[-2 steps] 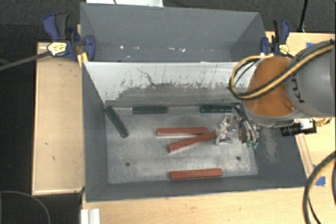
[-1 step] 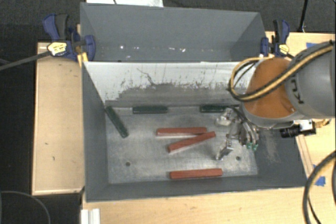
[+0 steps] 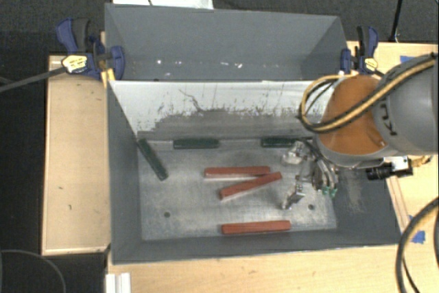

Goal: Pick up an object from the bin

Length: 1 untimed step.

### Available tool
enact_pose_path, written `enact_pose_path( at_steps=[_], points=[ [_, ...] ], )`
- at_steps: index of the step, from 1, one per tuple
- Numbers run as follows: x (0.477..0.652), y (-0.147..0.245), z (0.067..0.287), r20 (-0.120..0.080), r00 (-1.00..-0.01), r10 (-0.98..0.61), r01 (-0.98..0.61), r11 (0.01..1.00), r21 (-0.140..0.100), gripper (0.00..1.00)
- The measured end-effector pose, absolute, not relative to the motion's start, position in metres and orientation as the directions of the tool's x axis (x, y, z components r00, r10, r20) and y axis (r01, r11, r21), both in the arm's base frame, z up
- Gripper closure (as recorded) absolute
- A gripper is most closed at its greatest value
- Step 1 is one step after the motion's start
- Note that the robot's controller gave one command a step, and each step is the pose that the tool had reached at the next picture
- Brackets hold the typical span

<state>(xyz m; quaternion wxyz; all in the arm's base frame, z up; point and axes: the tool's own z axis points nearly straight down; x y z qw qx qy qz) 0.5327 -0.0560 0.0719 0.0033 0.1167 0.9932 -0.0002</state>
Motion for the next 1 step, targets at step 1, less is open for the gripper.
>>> enact_pose_path(
  at_steps=[1],
  points=[
    [0.5759,0.0212,0.0802,-0.003,-0.978,0.208,0.208,0.978,0.002,1.0]
  ],
)
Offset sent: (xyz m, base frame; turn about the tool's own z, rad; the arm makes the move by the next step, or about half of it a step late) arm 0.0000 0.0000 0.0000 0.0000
